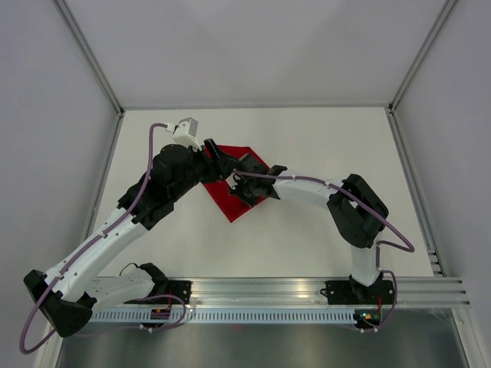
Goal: Fold the napkin, place the utensils inside, and roll it up
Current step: Fold the napkin
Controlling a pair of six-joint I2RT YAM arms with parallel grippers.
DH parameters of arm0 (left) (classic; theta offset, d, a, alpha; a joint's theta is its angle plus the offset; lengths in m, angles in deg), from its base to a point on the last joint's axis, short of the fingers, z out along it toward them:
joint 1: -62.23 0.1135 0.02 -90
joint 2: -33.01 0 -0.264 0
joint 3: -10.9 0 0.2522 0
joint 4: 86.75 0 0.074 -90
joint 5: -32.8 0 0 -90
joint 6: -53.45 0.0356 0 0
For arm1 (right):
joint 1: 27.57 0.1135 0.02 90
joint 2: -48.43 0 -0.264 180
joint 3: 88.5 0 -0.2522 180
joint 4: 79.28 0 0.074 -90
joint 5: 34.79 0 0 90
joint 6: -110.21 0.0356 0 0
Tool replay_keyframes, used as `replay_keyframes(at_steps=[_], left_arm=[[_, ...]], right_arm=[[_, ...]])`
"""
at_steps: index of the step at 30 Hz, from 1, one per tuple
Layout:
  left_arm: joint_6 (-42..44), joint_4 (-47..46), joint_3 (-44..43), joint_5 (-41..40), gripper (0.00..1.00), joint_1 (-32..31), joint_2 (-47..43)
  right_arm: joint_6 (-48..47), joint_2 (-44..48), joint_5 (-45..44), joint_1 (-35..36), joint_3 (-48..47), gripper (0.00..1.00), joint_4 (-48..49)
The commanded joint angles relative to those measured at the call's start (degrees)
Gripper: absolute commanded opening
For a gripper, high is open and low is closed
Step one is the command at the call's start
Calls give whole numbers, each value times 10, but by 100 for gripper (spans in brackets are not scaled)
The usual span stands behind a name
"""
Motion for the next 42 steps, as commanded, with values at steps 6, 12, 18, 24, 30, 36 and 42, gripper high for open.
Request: replay_keyframes(at_steps=[6,12,18,24,30,36,42], left_arm=[[-13,-1,2,-6,64,3,-1],[-6,3,-1,-3,64,4,1],[-3,3,-4,-2,64,3,7],[0,3,-14,-4,66,4,11],[3,8,-41,-1,66,5,13],[-27,14,-13,-74,64,11,-31],[-66,27,30,-73,56,88,-20]], right_arm=[[0,-34,-9,39,-23,11,-10],[5,-40,-2,51,-34,27,-14],[14,-41,5,53,-69,34,-25],[28,-53,51,53,-109,50,-45],[51,-67,74,51,-131,50,-58],[76,-36,54,8,-120,49,-38],[78,-11,70,-77,-120,49,-45]])
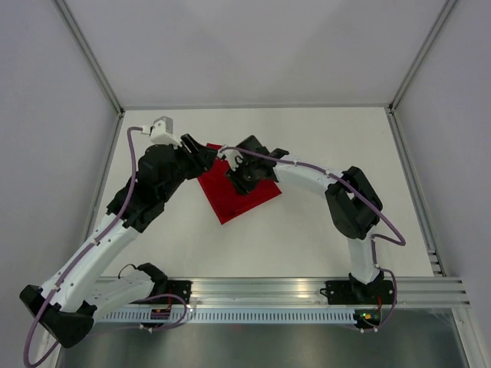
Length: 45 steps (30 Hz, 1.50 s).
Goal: Fold the napkin, place the utensils inside, and roll it up
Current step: Fold the napkin
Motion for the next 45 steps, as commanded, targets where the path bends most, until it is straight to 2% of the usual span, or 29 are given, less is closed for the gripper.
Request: replay_keyframes(at_steps=[1,7,13,19,27,36,45], left_arm=[[-50,13,28,3,53,58,20],[-80,-1,88,19,31,149,92],[-75,5,86,12,16,183,194],[-67,17,67,11,15,215,287],[-49,26,15,13,12,219,425],[-35,44,-44,30,12,218,490],[-9,61,-84,51,12,219,538]], right_arm=[[17,50,2,-51,-10,49,5],[13,66,-17,-163,5,48,-14],[-17,49,-63,-222,32,43,-37],[-45,49,-71,-234,85,41,-14],[-45,48,-69,-234,98,37,-15],[-39,66,-68,-212,136,35,1],[-32,62,-80,-155,149,35,3]])
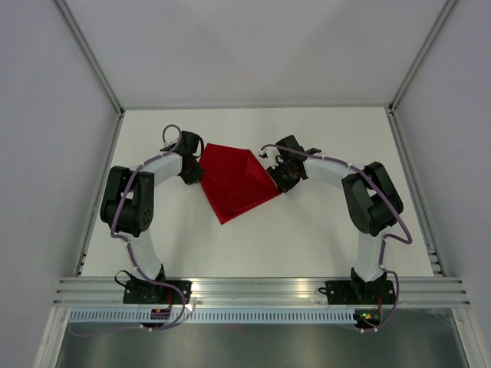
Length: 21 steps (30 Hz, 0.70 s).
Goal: Fold the napkin, place the utensils inside, and roll it up
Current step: Fold the napkin
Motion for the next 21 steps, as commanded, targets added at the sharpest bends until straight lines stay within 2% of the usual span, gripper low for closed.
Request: replay_keyframes(at_steps=[1,12,21], left_arm=[[35,22,-29,25,12,1,33],[92,52,-126,69,13,-1,109],[130,74,-206,106,17,-7,165]], right_arm=[[8,17,-14,14,5,34,-5],[7,53,8,32,28,34,-33],[16,83,24,48,56,34,-51]])
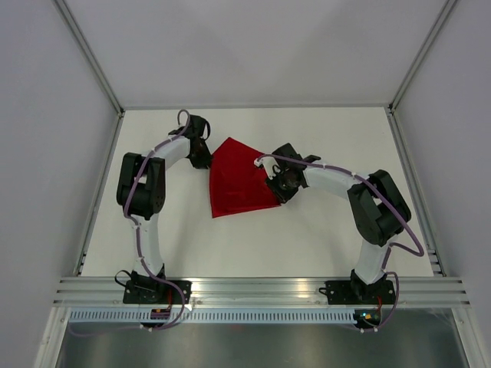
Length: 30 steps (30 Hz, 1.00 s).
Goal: Fold the napkin, place the utensils inside, and roll it up
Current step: Fold the napkin, then roll the napkin with the utensil
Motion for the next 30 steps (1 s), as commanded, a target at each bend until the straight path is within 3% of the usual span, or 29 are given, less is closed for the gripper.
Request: replay_keyframes(at_steps=[1,9,16,19,26,30], left_arm=[[42,33,-33,29,18,-6,39],[64,49,-98,49,23,-12,75],[87,56,-145,37,38,-5,63],[96,54,-157,39,48,8,38],[115,42,-167,36,57,34,-73],[111,10,-161,53,58,33,-136]], right_arm=[[13,29,9,4,6,34,-22],[23,31,9,4,7,33,-27],[30,63,-25,-1,-8,34,-24],[29,81,-36,-3,-12,35,-18],[-51,95,-26,-4,-43,41,-15],[-129,97,26,11,-59,55,-15]])
